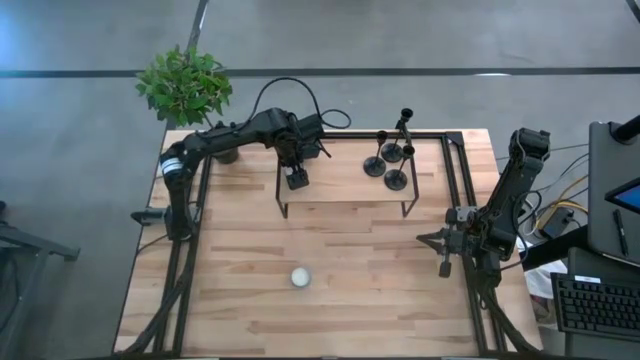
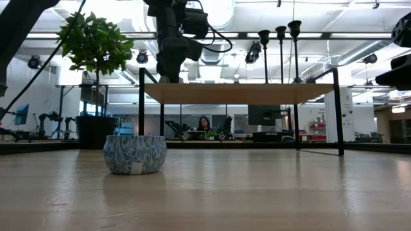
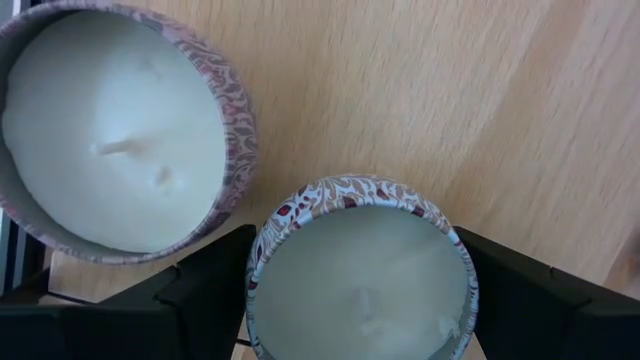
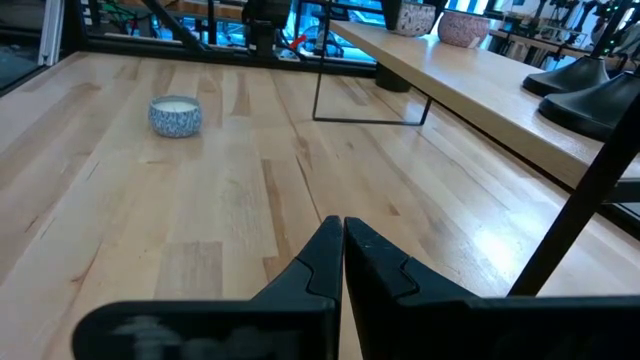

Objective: Pick & Place candle stick holders
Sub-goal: Put the red scented candle on the shelf

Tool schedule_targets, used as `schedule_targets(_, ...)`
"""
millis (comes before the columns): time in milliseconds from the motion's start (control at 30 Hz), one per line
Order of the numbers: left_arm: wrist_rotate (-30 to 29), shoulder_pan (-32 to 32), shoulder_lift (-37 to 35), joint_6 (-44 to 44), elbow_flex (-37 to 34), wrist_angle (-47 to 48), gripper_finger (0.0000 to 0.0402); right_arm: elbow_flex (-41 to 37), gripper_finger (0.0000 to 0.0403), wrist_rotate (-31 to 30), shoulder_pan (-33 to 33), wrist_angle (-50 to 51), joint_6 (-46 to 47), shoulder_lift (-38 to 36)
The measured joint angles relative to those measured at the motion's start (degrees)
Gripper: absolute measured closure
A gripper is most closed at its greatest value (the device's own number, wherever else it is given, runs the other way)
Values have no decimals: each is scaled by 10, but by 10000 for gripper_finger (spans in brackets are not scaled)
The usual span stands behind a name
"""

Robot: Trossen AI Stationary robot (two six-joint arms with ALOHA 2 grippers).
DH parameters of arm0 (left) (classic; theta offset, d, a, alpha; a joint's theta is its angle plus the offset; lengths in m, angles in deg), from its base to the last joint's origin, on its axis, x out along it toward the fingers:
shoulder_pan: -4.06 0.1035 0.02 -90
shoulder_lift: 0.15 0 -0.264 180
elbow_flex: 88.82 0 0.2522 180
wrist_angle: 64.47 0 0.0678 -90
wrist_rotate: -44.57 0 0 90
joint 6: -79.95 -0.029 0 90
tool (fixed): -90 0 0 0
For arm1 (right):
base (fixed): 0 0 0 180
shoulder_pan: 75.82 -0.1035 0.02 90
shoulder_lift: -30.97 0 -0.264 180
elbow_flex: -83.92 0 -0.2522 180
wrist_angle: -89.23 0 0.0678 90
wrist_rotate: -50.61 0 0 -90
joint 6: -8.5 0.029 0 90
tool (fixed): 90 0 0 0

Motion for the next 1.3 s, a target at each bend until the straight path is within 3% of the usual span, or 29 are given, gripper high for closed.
schedule_targets(567,-6,0,-3,29,-21,-22,89,0,394,0,0,0,0,0)
schedule_targets(1133,-10,0,0,33,-12,-22,10,0,394,0,0,0,0,0)
schedule_targets(1300,-9,0,0,42,-12,-18,5,0,394,0,0,0,0,0)
